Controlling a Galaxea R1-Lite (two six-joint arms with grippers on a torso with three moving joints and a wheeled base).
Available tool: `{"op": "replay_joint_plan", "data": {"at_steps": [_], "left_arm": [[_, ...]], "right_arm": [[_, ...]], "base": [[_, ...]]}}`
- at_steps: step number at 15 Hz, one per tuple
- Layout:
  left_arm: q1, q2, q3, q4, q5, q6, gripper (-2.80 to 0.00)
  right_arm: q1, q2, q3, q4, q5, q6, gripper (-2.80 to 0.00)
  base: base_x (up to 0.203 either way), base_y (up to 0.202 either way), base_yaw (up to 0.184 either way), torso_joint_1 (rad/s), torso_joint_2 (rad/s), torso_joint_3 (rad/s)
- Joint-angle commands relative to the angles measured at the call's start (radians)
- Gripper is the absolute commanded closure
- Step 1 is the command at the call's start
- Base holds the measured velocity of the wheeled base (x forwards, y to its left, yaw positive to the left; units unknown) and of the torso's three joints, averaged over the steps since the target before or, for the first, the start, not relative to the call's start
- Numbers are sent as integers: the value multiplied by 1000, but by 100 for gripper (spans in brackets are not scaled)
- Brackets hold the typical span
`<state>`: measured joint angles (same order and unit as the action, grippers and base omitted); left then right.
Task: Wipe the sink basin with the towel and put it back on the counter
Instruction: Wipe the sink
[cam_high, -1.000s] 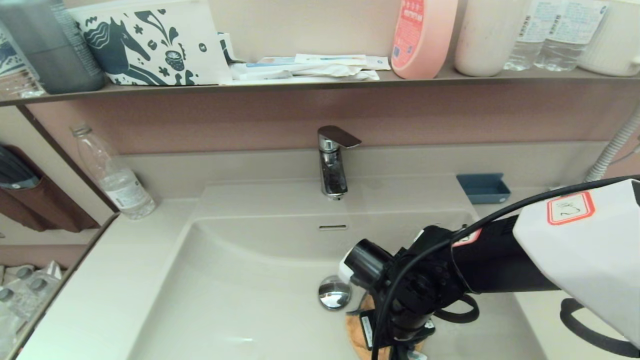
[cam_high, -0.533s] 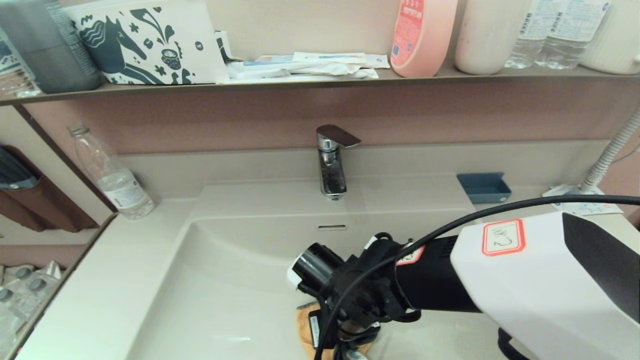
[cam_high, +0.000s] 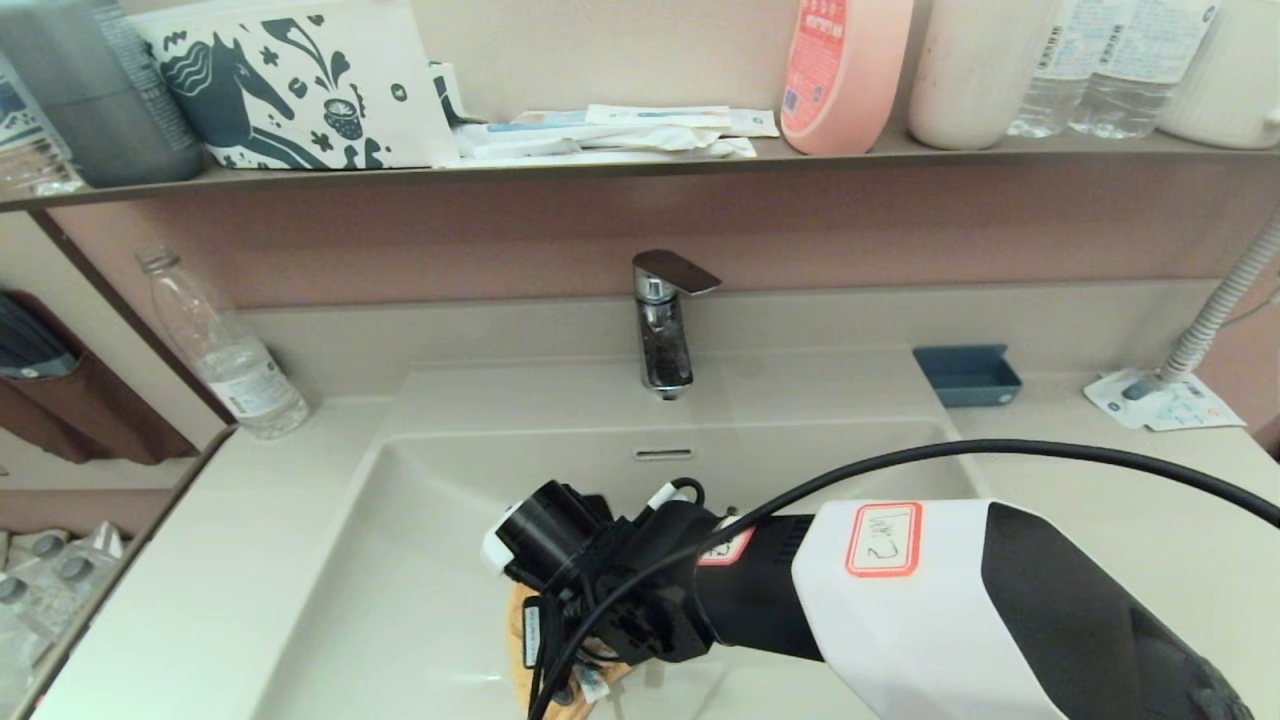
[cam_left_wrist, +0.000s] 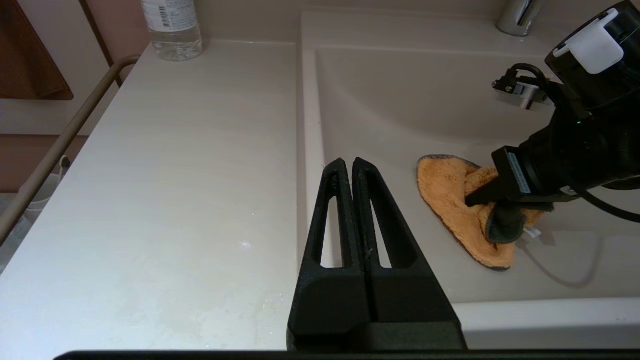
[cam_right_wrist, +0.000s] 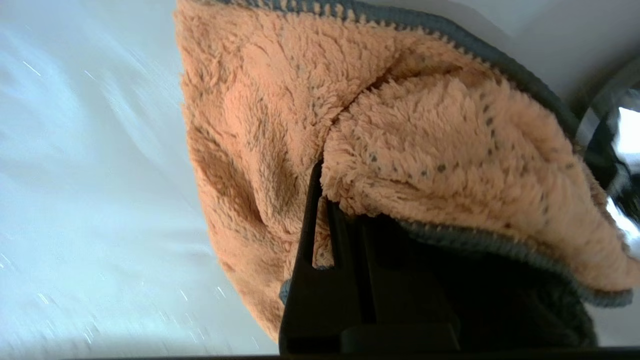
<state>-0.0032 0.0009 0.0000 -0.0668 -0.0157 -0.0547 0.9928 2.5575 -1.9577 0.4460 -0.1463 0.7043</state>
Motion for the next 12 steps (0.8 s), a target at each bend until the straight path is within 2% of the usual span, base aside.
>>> {"op": "replay_joint_plan", "data": {"at_steps": [1,4,7,12], "left_arm": [[0,1,0,-1,0,-2,0],[0,1,0,-1,-1,-1,0],[0,1,0,-1,0,-1,0],[0,1,0,-1,0,-1,0]], "right_arm": [[2,30,-9,-32,-25,4,0],[-21,26,-8,-103,-109,-21,0],[-69,23,3,-95,-279,-79,0],[-137,-40,104,-35,-386,-98,0]], "base": [[0,0,0,0,0,0],[0,0,0,0,0,0],[0,0,0,0,0,0],[0,0,0,0,0,0]]}}
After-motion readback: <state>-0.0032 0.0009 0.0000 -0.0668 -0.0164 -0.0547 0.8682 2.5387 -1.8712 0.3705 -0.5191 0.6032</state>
